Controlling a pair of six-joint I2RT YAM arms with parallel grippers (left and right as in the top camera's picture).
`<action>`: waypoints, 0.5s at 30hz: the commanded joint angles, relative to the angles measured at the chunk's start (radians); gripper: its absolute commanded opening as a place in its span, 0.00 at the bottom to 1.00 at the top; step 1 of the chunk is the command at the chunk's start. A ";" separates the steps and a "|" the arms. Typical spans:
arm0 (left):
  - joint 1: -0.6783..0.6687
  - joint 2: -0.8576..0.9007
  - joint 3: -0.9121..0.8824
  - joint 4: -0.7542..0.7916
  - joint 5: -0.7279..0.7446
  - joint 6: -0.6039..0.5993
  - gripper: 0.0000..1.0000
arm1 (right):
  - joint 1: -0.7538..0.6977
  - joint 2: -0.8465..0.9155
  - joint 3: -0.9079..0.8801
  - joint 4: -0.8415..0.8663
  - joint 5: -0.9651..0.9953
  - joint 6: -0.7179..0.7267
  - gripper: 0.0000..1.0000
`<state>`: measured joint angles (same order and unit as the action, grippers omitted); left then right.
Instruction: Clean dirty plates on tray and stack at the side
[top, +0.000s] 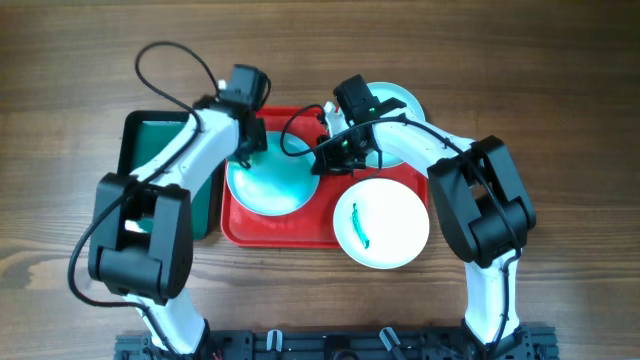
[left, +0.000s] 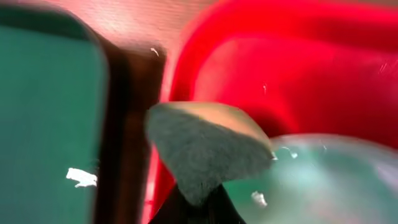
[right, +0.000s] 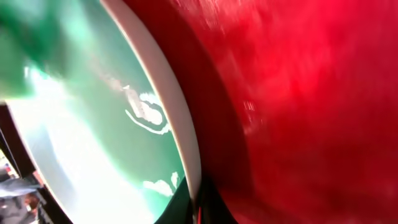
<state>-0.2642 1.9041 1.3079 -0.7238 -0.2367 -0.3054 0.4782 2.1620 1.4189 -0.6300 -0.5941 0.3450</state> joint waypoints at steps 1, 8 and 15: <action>0.019 0.005 0.166 -0.093 -0.034 -0.025 0.04 | 0.005 0.016 -0.018 -0.061 0.062 -0.001 0.04; 0.023 0.005 0.394 -0.272 0.171 -0.025 0.04 | 0.014 -0.125 -0.018 -0.235 0.311 -0.001 0.04; 0.023 0.010 0.392 -0.280 0.184 -0.026 0.04 | 0.064 -0.324 -0.018 -0.307 0.589 0.037 0.04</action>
<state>-0.2462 1.9060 1.6878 -1.0023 -0.0853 -0.3210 0.5129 1.9560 1.4067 -0.9207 -0.2104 0.3496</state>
